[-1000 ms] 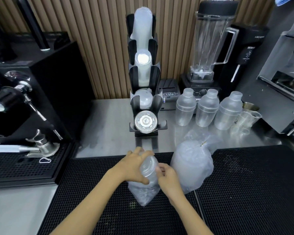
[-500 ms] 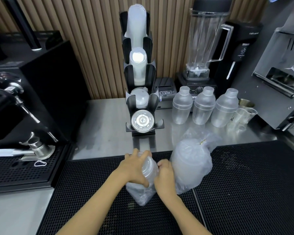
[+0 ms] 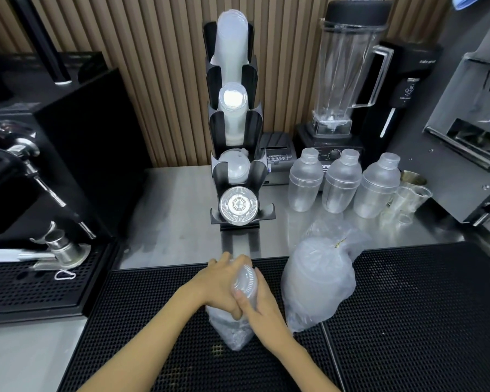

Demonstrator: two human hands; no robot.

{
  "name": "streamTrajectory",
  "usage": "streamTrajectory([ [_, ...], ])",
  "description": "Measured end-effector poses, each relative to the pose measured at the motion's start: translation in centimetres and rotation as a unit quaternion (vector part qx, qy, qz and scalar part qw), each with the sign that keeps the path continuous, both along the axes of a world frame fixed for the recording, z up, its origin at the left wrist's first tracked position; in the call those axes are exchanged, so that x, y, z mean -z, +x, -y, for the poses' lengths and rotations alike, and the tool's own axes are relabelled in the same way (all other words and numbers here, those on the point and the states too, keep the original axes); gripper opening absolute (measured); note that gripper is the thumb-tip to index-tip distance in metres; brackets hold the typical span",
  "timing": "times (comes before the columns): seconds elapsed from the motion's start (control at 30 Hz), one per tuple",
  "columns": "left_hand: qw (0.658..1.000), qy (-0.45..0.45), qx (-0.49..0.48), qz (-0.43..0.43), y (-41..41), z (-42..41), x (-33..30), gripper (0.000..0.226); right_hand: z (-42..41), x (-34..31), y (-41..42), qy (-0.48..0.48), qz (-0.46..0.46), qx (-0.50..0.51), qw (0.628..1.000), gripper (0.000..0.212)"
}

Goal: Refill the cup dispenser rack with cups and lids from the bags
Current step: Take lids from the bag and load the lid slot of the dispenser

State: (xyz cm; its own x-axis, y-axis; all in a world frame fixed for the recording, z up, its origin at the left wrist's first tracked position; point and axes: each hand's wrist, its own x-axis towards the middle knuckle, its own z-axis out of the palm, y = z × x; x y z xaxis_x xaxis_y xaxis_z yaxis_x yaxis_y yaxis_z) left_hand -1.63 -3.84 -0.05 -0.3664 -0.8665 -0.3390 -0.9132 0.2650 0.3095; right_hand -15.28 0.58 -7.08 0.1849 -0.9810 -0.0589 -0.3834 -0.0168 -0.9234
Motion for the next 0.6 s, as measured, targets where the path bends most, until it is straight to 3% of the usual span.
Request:
streamTrajectory([
  [0.1, 0.999, -0.019, -0.014, -0.033, 0.7, -0.3, -0.1, 0.094, 0.0, -0.1, 0.5, 0.029, 0.03, 0.028, 0.999, 0.085],
  [0.2, 0.994, -0.041, -0.047, -0.088, 1.7, -0.9, -1.0, 0.093, 0.1, -0.5, 0.8, 0.018, 0.093, 0.052, 0.994, 0.066],
  [0.3, 0.989, -0.058, -0.059, -0.123, 2.2, -1.9, -3.6, 0.092, -0.5, -1.5, 1.2, 0.001, 0.149, 0.134, 0.98, 0.062],
  [0.37, 0.982, -0.093, -0.054, -0.156, 1.8, -2.7, -6.9, 0.09, -0.6, -2.8, 1.5, -0.052, 0.152, 0.201, 0.966, 0.066],
  [0.47, 0.954, -0.214, -0.064, -0.198, 0.6, -1.4, -11.6, 0.09, 0.6, -6.2, 1.8, -0.168, 0.14, 0.236, 0.947, 0.054],
  [0.53, 0.946, -0.271, -0.068, -0.164, -0.3, 1.4, -13.2, 0.091, 2.2, -8.6, 1.6, -0.221, 0.153, 0.25, 0.93, 0.04],
  [0.6, 0.962, -0.251, -0.076, -0.072, -1.1, 4.8, -13.2, 0.096, 4.0, -10.3, 1.0, -0.243, 0.177, 0.265, 0.916, 0.034],
])
